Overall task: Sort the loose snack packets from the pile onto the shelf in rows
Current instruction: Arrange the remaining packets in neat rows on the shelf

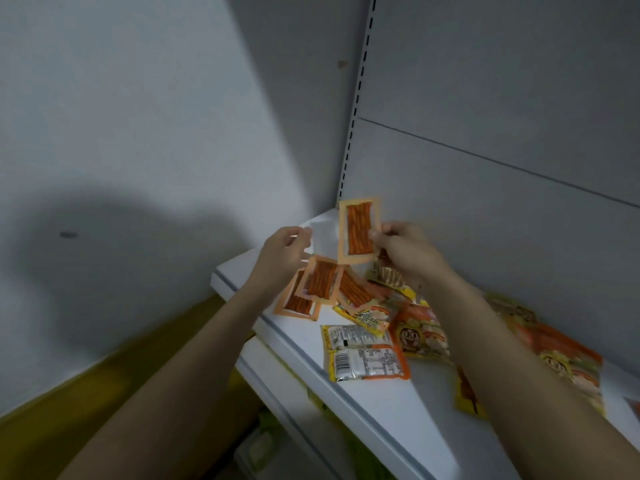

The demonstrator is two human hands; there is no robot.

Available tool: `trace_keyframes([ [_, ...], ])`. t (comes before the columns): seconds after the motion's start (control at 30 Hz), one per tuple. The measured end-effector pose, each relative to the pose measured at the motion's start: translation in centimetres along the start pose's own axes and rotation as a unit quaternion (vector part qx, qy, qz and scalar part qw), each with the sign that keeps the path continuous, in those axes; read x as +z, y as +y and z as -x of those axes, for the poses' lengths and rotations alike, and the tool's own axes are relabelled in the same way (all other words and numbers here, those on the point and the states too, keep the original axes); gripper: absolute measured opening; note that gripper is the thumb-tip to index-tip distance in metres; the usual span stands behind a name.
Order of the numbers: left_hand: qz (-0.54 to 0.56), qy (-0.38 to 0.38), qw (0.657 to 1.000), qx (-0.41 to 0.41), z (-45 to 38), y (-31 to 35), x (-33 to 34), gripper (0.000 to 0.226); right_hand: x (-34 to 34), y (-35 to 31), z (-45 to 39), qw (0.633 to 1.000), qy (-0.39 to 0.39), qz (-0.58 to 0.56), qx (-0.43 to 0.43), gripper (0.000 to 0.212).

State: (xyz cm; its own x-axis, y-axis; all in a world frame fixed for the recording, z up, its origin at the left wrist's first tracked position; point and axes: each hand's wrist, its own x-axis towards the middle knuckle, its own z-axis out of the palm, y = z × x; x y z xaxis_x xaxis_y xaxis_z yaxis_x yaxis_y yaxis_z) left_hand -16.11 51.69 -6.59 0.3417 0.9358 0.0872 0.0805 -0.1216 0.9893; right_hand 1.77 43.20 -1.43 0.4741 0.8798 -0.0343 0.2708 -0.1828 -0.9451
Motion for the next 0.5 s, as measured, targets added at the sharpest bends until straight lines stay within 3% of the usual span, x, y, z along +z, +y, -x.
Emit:
trace_keyframes([
  [0.07,0.051,-0.029,0.998,-0.029,0.8,0.8,0.3,0.028,2.5,-0.2,0.7,0.999,-0.047,-0.018,0.001,0.020],
  [0.2,0.114,-0.024,0.993,-0.028,2.0,0.5,-1.3,0.021,5.4,0.1,1.9,0.995,-0.099,0.011,-0.005,0.022],
  [0.27,0.099,-0.014,0.995,-0.030,2.3,-0.1,-2.5,0.026,5.6,0.8,1.7,0.988,-0.081,0.130,-0.027,0.033],
  [0.33,0.072,0.004,0.997,-0.041,2.5,-0.4,-3.4,0.028,5.6,1.5,1.5,0.952,-0.033,0.297,-0.061,0.039],
  [0.5,0.053,0.061,0.994,-0.071,2.3,-1.8,-4.8,0.032,6.7,2.6,0.6,0.905,-0.035,0.425,-0.015,0.067],
])
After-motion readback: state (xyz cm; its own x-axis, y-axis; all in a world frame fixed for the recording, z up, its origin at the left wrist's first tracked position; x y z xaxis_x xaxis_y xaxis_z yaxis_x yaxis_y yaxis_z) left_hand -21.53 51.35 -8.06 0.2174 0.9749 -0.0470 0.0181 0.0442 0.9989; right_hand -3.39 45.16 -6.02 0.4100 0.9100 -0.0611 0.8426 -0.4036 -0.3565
